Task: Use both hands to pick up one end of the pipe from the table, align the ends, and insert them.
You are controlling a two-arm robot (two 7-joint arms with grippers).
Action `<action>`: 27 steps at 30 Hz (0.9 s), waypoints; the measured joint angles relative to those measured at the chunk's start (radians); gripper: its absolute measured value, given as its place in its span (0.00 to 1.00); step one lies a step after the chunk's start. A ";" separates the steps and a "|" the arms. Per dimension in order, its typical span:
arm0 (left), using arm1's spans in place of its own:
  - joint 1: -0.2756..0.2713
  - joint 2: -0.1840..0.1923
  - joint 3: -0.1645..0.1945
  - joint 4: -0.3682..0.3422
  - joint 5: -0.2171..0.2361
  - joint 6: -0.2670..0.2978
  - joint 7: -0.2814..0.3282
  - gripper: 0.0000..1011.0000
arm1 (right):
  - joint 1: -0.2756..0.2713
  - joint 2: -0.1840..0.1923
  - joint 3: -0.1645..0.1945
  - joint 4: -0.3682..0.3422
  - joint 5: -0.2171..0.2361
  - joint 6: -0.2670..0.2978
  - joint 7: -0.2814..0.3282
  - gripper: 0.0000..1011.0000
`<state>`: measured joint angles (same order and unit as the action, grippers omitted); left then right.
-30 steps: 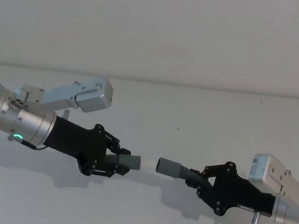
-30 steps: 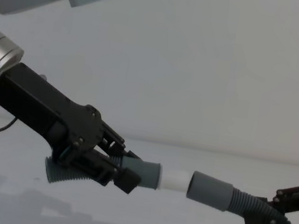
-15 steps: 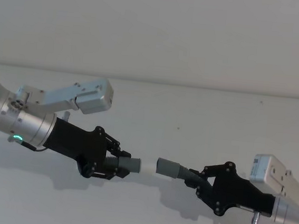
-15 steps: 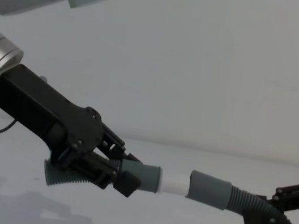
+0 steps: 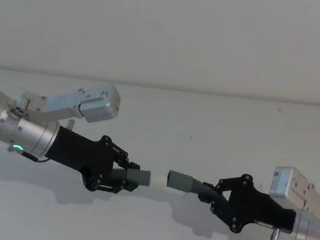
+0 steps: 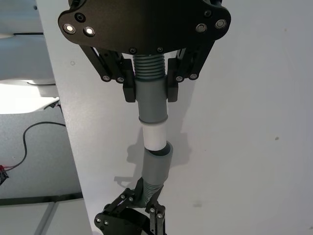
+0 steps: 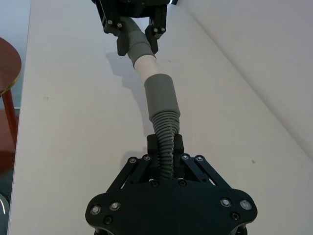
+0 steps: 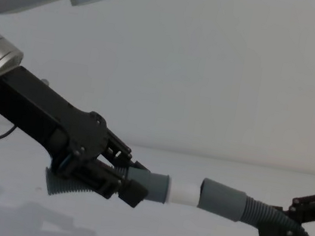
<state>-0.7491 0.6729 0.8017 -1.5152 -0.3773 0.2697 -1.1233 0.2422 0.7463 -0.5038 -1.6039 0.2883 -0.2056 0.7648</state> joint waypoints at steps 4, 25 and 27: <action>-0.001 0.002 0.003 0.000 -0.006 -0.007 -0.005 0.36 | 0.000 0.002 0.000 -0.001 0.002 0.000 0.001 0.14; -0.005 0.018 0.014 -0.006 -0.026 -0.029 -0.018 0.36 | 0.008 0.002 -0.007 0.004 -0.006 0.000 0.005 0.14; -0.006 0.020 0.016 -0.006 -0.026 -0.030 -0.018 0.36 | 0.008 0.002 -0.007 0.005 -0.007 0.000 0.005 0.14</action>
<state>-0.7550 0.6925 0.8176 -1.5213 -0.4037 0.2401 -1.1411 0.2507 0.7487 -0.5111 -1.5992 0.2816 -0.2053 0.7699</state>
